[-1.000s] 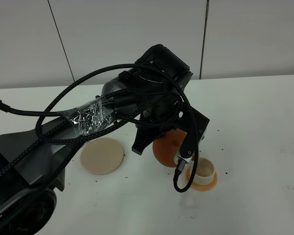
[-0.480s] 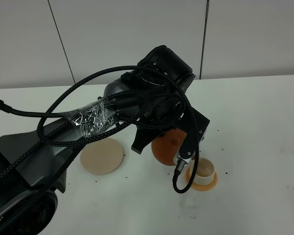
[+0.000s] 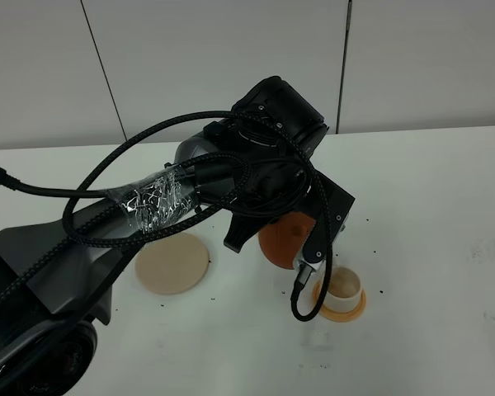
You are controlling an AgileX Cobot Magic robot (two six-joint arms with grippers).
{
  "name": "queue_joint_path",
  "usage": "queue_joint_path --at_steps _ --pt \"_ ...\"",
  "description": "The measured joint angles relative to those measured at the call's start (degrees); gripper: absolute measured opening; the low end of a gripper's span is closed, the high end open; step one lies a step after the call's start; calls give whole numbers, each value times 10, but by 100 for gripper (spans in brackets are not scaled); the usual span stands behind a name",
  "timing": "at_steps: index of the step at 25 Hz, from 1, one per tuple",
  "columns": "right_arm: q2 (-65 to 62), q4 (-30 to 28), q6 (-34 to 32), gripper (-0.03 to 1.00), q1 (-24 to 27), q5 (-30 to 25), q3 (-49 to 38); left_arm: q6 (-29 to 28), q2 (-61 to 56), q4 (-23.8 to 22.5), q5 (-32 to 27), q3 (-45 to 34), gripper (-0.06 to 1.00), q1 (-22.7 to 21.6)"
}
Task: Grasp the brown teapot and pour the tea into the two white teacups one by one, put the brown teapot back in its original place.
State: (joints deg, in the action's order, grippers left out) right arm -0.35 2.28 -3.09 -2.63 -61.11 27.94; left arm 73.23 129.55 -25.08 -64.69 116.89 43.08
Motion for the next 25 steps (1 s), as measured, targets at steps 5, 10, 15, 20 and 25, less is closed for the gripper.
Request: queue_joint_path --at_steps 5,10,15,20,25 --pt "0 0 0 15 0 0 0 0 0 -18 5 0 17 3" --pt "0 0 0 15 0 0 0 0 0 -26 15 0 17 10" --pt "0 0 0 15 0 0 0 0 0 -28 19 0 17 11" --pt "0 0 0 15 0 0 0 0 0 -41 19 0 17 17" --pt "0 0 0 15 0 0 0 0 0 -45 19 0 17 23"
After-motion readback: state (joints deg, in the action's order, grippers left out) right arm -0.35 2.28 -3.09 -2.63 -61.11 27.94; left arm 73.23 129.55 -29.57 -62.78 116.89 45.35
